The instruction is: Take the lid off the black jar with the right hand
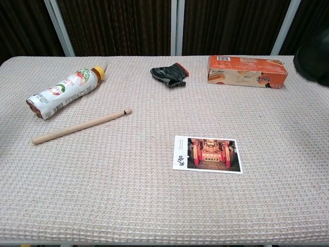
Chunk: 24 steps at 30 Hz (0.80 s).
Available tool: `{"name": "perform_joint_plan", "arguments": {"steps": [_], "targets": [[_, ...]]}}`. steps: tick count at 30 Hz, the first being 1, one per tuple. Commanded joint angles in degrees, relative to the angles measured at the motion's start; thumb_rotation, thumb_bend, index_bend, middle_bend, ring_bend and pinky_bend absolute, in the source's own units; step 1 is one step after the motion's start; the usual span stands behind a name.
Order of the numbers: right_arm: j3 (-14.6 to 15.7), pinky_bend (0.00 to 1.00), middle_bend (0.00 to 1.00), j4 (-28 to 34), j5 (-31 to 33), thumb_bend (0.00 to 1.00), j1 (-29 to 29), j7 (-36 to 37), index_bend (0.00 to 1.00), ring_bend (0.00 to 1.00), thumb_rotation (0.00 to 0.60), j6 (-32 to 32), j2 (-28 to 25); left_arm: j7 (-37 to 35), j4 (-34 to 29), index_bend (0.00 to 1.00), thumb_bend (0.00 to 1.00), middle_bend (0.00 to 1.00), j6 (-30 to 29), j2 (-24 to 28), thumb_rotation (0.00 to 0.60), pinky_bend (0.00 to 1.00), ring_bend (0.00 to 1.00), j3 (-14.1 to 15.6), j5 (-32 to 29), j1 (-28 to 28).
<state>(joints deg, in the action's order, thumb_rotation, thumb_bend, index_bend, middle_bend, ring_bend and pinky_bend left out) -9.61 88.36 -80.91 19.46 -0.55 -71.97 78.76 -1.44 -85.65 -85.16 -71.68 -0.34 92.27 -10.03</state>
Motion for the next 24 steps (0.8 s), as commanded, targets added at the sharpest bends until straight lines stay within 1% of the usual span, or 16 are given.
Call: {"name": "perform_joint_plan", "arguments": {"steps": [1, 5, 8, 11, 13, 15, 18, 20, 21, 22, 24], "targets": [[0.98, 0.00, 0.48, -5.30, 4.26, 0.22, -0.40, 2.63, 0.43, 0.10, 0.600, 1.62, 1.79, -0.29, 0.10, 0.14, 0.13, 0.11, 0.06, -0.03, 0.600, 0.15, 0.00, -0.04, -0.16, 0.02], [1.78, 0.00, 0.48, -3.59, 3.69, 0.22, -2.85, 3.92, 0.43, 0.10, 0.600, -0.72, -2.71, -0.77, 0.65, 0.14, 0.13, 0.11, 0.43, -0.40, 0.600, 0.15, 0.00, 0.05, -0.30, -0.05], [2.66, 0.00, 0.48, -3.85, 4.46, 0.22, -3.54, 3.17, 0.43, 0.10, 0.600, 0.19, -4.12, -1.09, 1.21, 0.14, 0.13, 0.11, 0.78, -0.79, 0.600, 0.15, 0.00, 0.22, -0.27, -0.14], [3.04, 0.00, 0.48, -4.38, 4.78, 0.22, -1.83, 0.91, 0.43, 0.10, 0.600, 3.14, -1.86, -1.28, 1.41, 0.14, 0.13, 0.11, 0.65, -0.90, 0.600, 0.15, 0.00, 0.22, -0.15, -0.14], [2.85, 0.00, 0.48, -4.00, 4.17, 0.22, 0.93, -0.61, 0.43, 0.10, 0.600, 6.19, 1.78, -1.34, 1.45, 0.14, 0.13, 0.11, 0.38, -0.75, 0.600, 0.15, 0.00, 0.14, -0.25, 0.01], [1.91, 0.00, 0.48, -2.50, 3.33, 0.22, 4.62, -1.75, 0.43, 0.10, 0.600, 9.54, 6.05, -1.41, 1.40, 0.14, 0.13, 0.11, 0.10, -0.45, 0.600, 0.15, 0.00, 0.02, -0.51, 0.21], [-0.14, 0.00, 0.48, 0.99, 3.09, 0.22, 9.74, -3.51, 0.43, 0.10, 0.600, 13.80, 11.03, -1.55, 1.20, 0.14, 0.13, 0.11, -0.12, 0.08, 0.600, 0.15, 0.00, -0.36, -1.14, 0.38], [-1.50, 0.00, 0.48, 2.69, 3.66, 0.22, 11.37, -5.30, 0.43, 0.10, 0.600, 14.34, 12.07, -1.53, 1.05, 0.14, 0.13, 0.11, -0.15, 0.35, 0.600, 0.15, 0.00, -0.50, -1.35, 0.41], [-2.16, 0.00, 0.48, 3.31, 4.43, 0.22, 11.50, -6.61, 0.43, 0.10, 0.600, 13.75, 11.76, -1.53, 0.98, 0.14, 0.13, 0.11, -0.10, 0.47, 0.600, 0.15, 0.00, -0.52, -1.36, 0.40], [-2.49, 0.00, 0.48, 3.51, 5.33, 0.22, 11.08, -7.43, 0.43, 0.10, 0.600, 13.00, 10.95, -1.59, 0.97, 0.14, 0.13, 0.11, 0.01, 0.54, 0.600, 0.15, 0.00, -0.50, -1.37, 0.35], [-2.67, 0.00, 0.48, 2.99, 8.64, 0.22, 8.86, -8.47, 0.43, 0.10, 0.600, 11.28, 7.59, -1.97, 1.13, 0.14, 0.13, 0.11, 0.46, 0.51, 0.600, 0.15, 0.00, -0.43, -1.42, 0.20]]}}
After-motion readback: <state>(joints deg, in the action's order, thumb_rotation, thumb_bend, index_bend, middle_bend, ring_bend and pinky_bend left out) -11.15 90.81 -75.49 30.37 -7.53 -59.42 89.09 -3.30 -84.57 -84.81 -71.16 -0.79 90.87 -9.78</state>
